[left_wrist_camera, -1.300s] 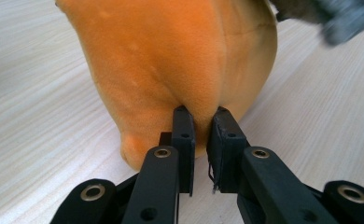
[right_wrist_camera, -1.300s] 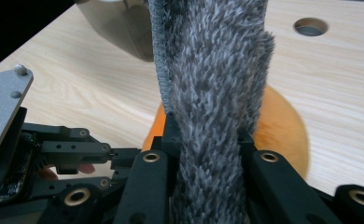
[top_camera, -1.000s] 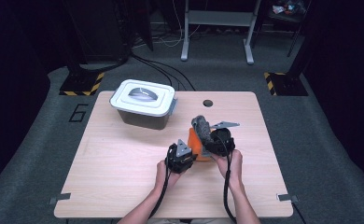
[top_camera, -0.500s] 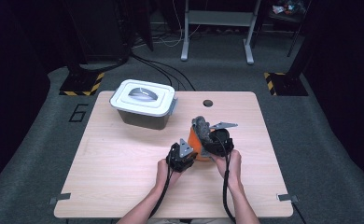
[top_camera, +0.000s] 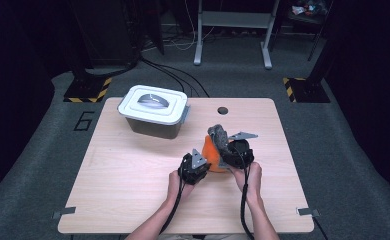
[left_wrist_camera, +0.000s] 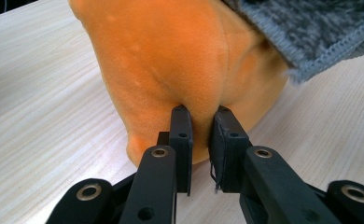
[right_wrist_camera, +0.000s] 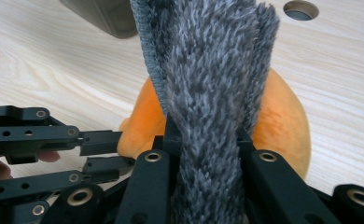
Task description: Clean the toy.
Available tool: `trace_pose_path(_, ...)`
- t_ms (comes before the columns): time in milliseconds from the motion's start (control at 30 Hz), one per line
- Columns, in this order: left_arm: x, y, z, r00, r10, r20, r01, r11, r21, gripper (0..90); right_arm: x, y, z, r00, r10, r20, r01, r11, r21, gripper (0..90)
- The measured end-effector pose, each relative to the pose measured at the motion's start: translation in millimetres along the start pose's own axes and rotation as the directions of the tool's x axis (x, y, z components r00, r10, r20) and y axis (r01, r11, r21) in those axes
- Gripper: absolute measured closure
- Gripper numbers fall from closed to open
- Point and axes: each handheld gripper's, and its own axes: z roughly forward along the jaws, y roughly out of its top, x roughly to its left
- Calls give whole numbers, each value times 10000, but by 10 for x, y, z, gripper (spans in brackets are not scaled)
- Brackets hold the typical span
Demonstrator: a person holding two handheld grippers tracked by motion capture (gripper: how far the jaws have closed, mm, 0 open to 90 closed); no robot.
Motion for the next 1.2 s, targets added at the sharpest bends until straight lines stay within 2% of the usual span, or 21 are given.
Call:
trace_pose_path(267,-2,-4,-7,10000,-5,15,5,10000,-6,794,-132,-55,-47,9995,214,229,-212,9997,-92,759)
trace_pose_path(433,-5,-12,-8,10000,-12,23,12,10000,-18,794,-254,-106,-75,9973,583,443,-583,9983,-13,758)
trace_pose_path(633,-10,-16,-9,10000,-31,56,32,10000,-28,793,-347,-157,-70,9950,933,363,-931,9956,-76,757)
trace_pose_path(733,-7,-19,-9,10000,-50,61,50,10000,-19,794,-378,-171,-72,9945,940,452,-940,9956,-21,757)
trace_pose_path(767,3,-24,-11,10000,-71,66,71,10000,42,795,-414,-190,-66,9909,1099,774,-1106,9939,53,757)
trace_pose_path(800,3,-24,-11,10000,-71,66,71,10000,42,795,-414,-190,-66,9909,1099,774,-1106,9939,53,757)
trace_pose_path(833,10,-33,-8,9999,-143,55,143,9999,-18,795,-488,-244,-24,9873,1279,946,-1308,9911,251,757)
trace_pose_path(900,8,-34,-10,9999,-104,64,104,9999,10,795,-561,-291,4,9855,1512,775,-1535,9879,240,757)
trace_pose_path(1033,9,-35,-8,9999,-110,59,110,9999,-3,795,-650,-358,74,9803,1759,903,-1808,9823,493,757)
trace_pose_path(1067,11,-36,-9,9999,-112,70,112,9999,4,795,-653,-363,86,9767,1940,918,-1997,9781,584,757)
trace_pose_path(1133,10,-36,-8,9999,-114,53,114,9999,0,795,-675,-378,115,9766,1955,893,-2013,9777,605,757)
trace_pose_path(1200,11,-34,-11,9999,-91,79,91,10000,37,795,-717,-409,179,9732,2094,955,-2177,9721,869,756)
